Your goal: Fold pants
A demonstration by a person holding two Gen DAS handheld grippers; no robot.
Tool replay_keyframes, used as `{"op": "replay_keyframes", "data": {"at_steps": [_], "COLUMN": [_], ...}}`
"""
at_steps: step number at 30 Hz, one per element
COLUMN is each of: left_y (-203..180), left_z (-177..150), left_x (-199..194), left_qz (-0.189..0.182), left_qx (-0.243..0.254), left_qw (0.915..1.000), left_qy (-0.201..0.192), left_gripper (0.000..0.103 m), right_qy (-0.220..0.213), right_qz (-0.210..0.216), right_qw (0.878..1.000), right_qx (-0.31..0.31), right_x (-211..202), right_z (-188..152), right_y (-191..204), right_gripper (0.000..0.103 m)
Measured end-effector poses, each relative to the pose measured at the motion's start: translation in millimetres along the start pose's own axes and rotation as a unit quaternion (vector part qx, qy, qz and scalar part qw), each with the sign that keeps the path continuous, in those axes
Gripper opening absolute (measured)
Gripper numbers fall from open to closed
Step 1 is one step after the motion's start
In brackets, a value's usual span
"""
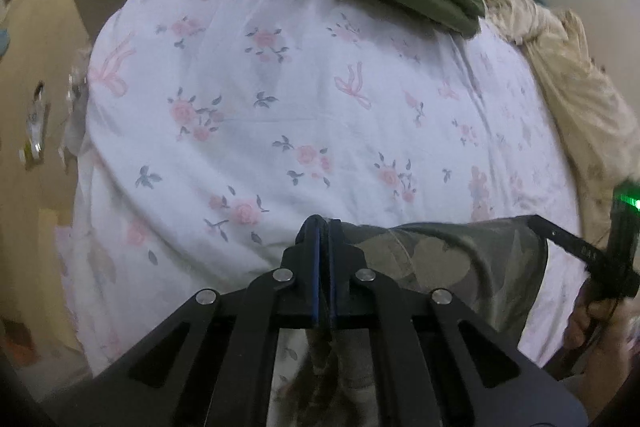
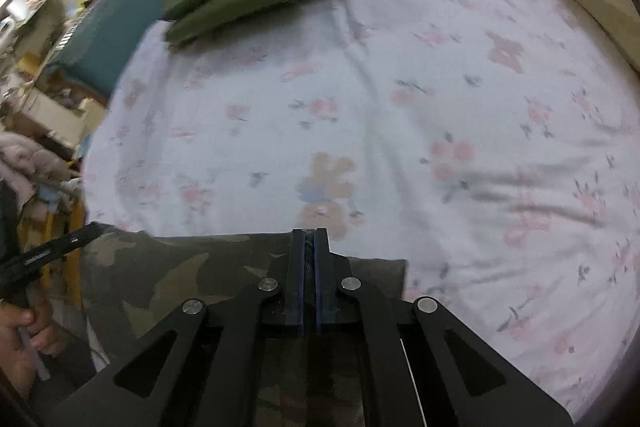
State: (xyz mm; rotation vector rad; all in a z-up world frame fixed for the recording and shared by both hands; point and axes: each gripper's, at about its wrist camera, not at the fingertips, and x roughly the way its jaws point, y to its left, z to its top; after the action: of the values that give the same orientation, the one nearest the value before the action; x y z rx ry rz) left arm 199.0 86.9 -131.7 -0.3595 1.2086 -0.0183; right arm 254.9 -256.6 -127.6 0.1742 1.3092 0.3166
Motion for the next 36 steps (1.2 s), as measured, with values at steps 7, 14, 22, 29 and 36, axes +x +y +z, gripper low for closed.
{"op": "replay_keyframes", "data": {"at_steps": [7, 14, 22, 29, 36], "left_y": [-3.0, 10.6, 13.9, 6.5, -3.7], "left_z": [1.9, -0.5, 1.2, 2.3, -0.2], "left_x": [2.3, 7.0, 18.5, 23.4, 11.3], "left_qz": [0.01, -0.003, -0.013, -0.041, 0.001], "left_qx": [-0.003, -0.054, -0.069, -0.05, 0.01], "left_qw": [0.9999, 0.9984, 0.9972, 0.9974, 0.9999], "left_qy": [-0.012, 0.011, 0.027, 0.032, 0.014], "left_gripper": [0.002, 0.013, 0.021, 0.012, 0.002], "right_qy": [-0.01, -0.032, 0.014, 0.039, -0.055], "right_qz": [-0.087, -0.035, -0.023, -0.053, -0.092], "right_qw": [0.995, 0.998, 0.998, 0.984, 0.985], "right_qx": [-0.047, -0.033, -0.061, -0.167, -0.135], "right_x": [1.5, -24.7, 11.6, 25.9, -16.4], "right_z": [-3.0, 9.8, 12.8, -0.1, 6.0], "right_y": [27.8, 33.0, 44.7, 73.8, 60.3], "right_gripper": [0.004, 0.018, 0.049, 0.001, 0.0]}}
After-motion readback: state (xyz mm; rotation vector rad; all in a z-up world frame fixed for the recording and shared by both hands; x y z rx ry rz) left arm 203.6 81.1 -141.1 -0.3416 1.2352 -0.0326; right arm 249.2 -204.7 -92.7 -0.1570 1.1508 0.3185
